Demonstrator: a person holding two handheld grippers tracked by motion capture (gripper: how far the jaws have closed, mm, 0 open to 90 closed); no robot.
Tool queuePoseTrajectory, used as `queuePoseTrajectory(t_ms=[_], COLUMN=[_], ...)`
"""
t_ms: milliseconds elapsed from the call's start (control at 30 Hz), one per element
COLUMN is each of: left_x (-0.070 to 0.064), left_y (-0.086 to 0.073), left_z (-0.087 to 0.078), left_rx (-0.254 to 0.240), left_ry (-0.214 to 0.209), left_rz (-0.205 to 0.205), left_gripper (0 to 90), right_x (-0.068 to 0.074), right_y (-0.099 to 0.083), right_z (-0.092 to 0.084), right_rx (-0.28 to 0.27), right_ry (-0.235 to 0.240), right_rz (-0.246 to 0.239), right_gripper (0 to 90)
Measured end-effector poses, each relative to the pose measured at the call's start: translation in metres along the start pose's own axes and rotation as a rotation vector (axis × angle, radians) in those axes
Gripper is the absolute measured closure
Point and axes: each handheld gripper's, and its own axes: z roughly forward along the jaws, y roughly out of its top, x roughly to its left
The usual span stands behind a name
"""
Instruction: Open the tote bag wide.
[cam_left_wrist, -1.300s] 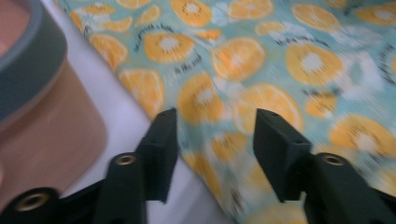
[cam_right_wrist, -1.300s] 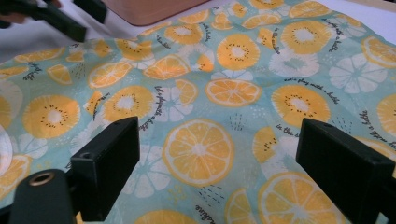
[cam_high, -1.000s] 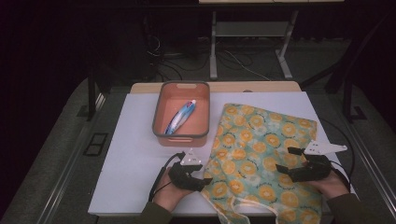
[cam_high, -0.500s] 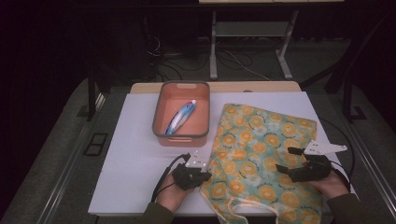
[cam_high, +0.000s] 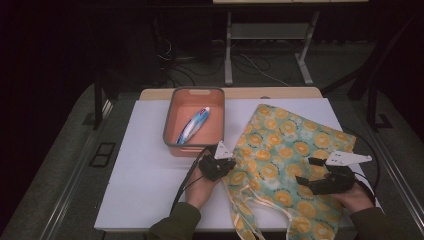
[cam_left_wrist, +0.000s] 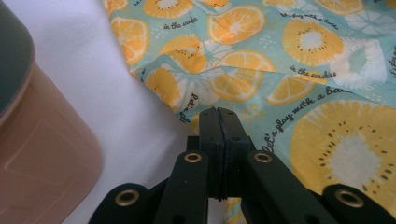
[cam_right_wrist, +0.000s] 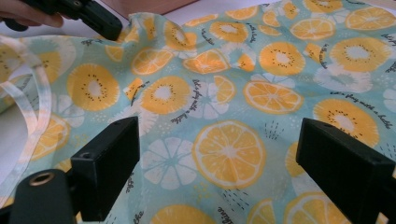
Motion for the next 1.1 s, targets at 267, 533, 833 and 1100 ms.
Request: queuePoseTrajectory(t_ms=[267, 533, 833, 1100], left_x=[-0.004, 0.003, 0.017, 0.028], left_y=[-0.009, -0.039, -0.079, -0.095], left_z=[-0.029, -0.076, -0.119, -0.126], left_rx=[0.001, -0.072, -0.105, -0.114], left_ry=[-0.010, -0.045, -0.015, 0.009], left_rz=[-0.021, -0.082, -0.149, -0.171], left_gripper=[55.3, 31.6, 19.6, 5.4], right_x=[0.004, 0.030, 0.071, 0.083], right_y=[0.001, 0.008, 0.012, 0.006], right_z=[-0.001, 0.006, 0.034, 0.052], right_rx=[0.000, 0.046, 0.152, 0.233], right_ry=[0.005, 0.106, 0.232, 0.245], right_rz=[-0.013, -0.053, -0.150, -0.230], right_gripper=[13.3, 14.1, 23.8, 33.3])
